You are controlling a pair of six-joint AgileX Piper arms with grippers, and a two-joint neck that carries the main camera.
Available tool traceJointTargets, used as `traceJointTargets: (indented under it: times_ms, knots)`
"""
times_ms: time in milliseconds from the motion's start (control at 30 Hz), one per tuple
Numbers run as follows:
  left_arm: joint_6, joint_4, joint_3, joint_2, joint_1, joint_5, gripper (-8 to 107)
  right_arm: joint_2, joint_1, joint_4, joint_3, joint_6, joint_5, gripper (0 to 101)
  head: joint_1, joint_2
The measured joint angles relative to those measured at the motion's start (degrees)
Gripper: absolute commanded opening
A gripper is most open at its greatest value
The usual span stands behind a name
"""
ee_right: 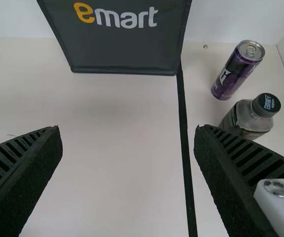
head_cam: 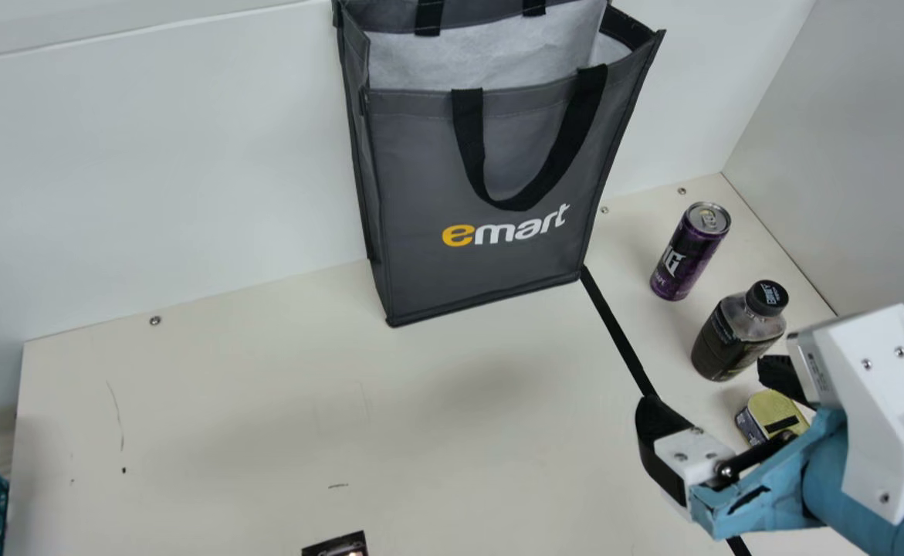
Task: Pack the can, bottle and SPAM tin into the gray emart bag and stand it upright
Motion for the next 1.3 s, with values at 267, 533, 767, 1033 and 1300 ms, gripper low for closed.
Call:
traceJointTargets:
  times_ms: [267,533,767,1033,1300]
  knots:
    - [0.00,0.00,0.00,0.00,0.00,0.00,90,2.13,0.82,-1.70,-2.20,-1.46,-0.32,95,0.00,0.00]
    - [0.00,0.00,0.00,0.00,0.00,0.00,90,4.98,2.73,-4.04,-5.97,-2.87,0.24,95,0.00,0.00]
    - [0.00,0.00,0.00,0.00,0.00,0.00,90,7.97,4.36,-6.48,-9.53,-4.97,0.78,95,0.00,0.00]
    - [0.00,0.00,0.00,0.00,0.00,0.00,90,11.55,5.29,-7.99,-13.33,-8.82,0.85,95,0.00,0.09]
    - [0.00,0.00,0.00,0.00,0.00,0.00,90,15.06,5.12,-8.90,-17.67,-13.29,0.88,95,0.00,0.00]
